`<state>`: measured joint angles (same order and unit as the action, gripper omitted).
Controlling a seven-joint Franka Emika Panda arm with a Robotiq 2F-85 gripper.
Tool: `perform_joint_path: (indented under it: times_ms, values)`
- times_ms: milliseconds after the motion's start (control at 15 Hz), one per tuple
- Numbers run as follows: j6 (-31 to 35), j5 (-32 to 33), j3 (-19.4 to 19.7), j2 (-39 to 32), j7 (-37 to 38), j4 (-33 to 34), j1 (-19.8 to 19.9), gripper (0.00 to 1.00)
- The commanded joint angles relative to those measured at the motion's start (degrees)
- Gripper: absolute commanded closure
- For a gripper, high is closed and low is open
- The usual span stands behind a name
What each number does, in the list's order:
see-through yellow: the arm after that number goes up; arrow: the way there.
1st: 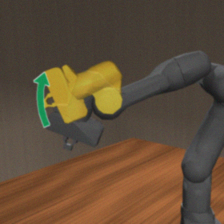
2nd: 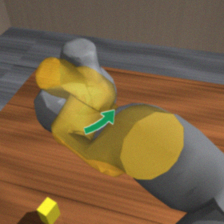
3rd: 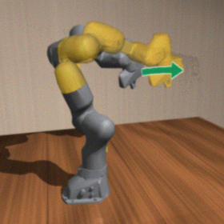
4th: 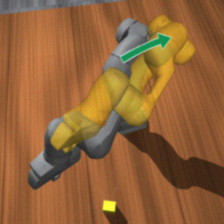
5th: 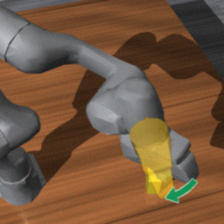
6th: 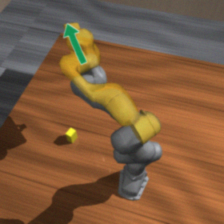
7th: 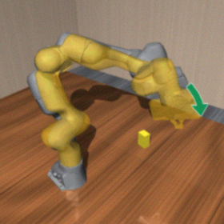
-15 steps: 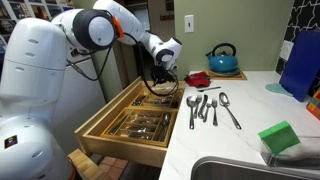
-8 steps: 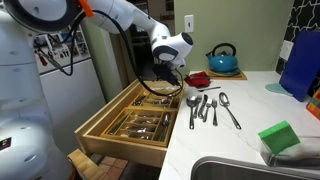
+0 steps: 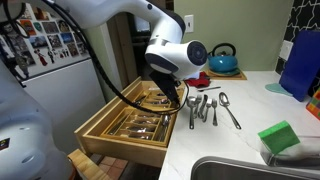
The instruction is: Remove one silver spoon from the left side of the open drawer and put it on the counter
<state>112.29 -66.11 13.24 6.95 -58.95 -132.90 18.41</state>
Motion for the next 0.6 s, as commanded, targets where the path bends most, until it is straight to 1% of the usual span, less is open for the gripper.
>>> perform_joint_path:
  times_ms: [0,133,200,533]
  values:
    - [0.7,-4.9,4.5,4.8,1.2,-6.4,1.4,0.96]
    - [2.4,-6.3,5.5,5.9,2.2,-8.1,1.9,0.96]
    - [0.4,-3.9,5.4,3.3,1.0,-4.9,1.3,0.95]
    - [1.1,-4.8,5.9,4.6,1.7,-6.7,1.8,0.95]
